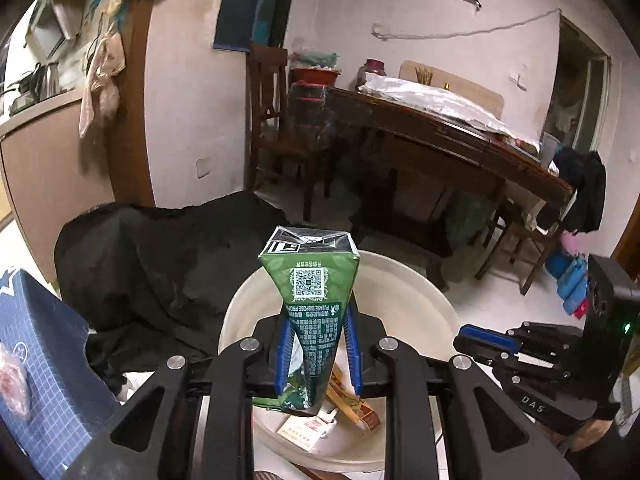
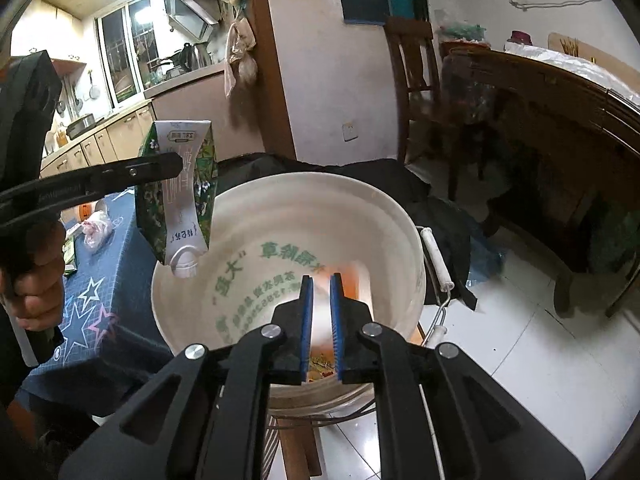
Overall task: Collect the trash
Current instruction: 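Open both tools to drop the carton and cup into the bucket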
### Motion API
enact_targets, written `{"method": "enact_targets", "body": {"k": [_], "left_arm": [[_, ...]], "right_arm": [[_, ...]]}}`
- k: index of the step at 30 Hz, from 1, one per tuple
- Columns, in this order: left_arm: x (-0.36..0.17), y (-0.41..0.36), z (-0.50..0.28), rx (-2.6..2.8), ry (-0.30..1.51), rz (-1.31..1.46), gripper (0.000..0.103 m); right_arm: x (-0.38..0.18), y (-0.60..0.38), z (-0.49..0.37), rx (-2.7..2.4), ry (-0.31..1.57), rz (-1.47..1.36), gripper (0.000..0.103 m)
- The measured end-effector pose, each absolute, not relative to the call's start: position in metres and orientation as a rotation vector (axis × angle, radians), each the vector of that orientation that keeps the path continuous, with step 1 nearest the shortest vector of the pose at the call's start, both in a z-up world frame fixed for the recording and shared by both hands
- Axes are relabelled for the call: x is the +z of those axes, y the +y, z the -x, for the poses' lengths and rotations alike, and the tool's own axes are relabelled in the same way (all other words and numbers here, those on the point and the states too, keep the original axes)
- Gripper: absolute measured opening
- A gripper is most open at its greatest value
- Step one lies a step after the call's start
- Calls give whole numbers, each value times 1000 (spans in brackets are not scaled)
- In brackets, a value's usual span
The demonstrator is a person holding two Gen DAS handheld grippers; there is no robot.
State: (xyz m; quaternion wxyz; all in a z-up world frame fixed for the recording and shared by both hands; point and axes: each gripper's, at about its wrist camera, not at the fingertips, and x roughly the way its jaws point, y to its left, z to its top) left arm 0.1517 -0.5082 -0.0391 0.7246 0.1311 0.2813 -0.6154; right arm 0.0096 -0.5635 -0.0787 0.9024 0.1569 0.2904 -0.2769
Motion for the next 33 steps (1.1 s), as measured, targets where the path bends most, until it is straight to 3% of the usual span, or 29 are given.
{"method": "enact_targets", "body": {"k": [5, 8, 11, 17, 20, 28, 29, 32, 33], "left_arm": [[-38, -506, -153, -1371, 632, -300, 24], [-42, -509, -152, -1377, 641, -335, 34], [-43, -508, -152, -1371, 643, -343, 39], [-36, -503, -155, -1363, 634, -323, 43], [-33, -504, -150, -1371, 611, -340, 62], [-25, -488, -146, -1347, 546, -340, 62], [-24, -480, -145, -1351, 532, -336, 62], [-20, -448, -141, -1349, 481, -325, 62], [-19, -432, -141, -1356, 468, -317, 63]], "right_arm": [[-71, -565, -6, -570, 577, -335, 8], [-66, -562, -3, -570, 566, -339, 8], [-63, -560, 0, -570, 554, -336, 19], [-60, -559, -1, -568, 542, -335, 19], [-59, -558, 0, -570, 531, -337, 19], [-56, -558, 6, -583, 517, -335, 20], [-56, -557, 5, -588, 516, -325, 22], [-52, -544, 4, -599, 490, -283, 50], [-49, -539, 2, -589, 479, -267, 52]]}}
